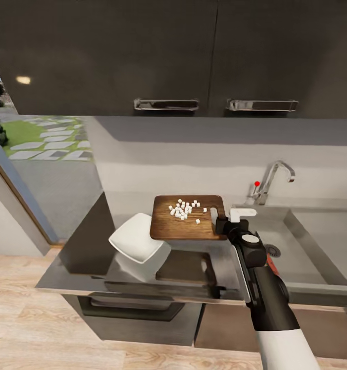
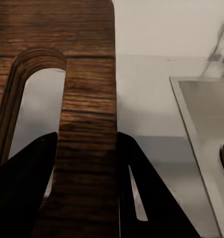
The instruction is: In the kitchen, take the Vidalia onion out of the sink, dice it on the chopping board with the paring knife, put the diced onion into the bowl on the countertop, then place both the paring knife and the chopping board into the sink.
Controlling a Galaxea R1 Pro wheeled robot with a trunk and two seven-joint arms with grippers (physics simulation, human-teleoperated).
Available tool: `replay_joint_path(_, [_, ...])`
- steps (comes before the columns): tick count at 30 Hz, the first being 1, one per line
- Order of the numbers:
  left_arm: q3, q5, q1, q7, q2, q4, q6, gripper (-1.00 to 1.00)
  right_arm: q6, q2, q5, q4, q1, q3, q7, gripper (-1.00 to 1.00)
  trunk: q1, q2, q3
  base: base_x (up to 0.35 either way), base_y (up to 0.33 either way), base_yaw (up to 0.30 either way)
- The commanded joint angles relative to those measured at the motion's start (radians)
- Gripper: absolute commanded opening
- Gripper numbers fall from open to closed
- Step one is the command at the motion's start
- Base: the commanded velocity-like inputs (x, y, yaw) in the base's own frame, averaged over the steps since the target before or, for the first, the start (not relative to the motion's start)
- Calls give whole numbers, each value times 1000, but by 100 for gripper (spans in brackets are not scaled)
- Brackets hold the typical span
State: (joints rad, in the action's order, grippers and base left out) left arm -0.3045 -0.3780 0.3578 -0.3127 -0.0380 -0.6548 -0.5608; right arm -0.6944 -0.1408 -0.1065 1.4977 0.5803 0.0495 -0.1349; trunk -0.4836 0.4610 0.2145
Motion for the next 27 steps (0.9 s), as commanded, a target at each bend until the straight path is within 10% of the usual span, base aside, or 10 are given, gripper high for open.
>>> replay_joint_path(1, [-8, -5, 0, -9, -2, -2, -2, 100, -8, 0, -10, 1, 1, 1, 0, -100, -1, 2, 0, 77, 217, 0])
replay_joint_path(27, [-8, -5, -1, -9, -2, -2, -2, 100, -9, 0, -10, -1, 1, 1, 0, -100, -1, 2, -42, 88, 232, 0])
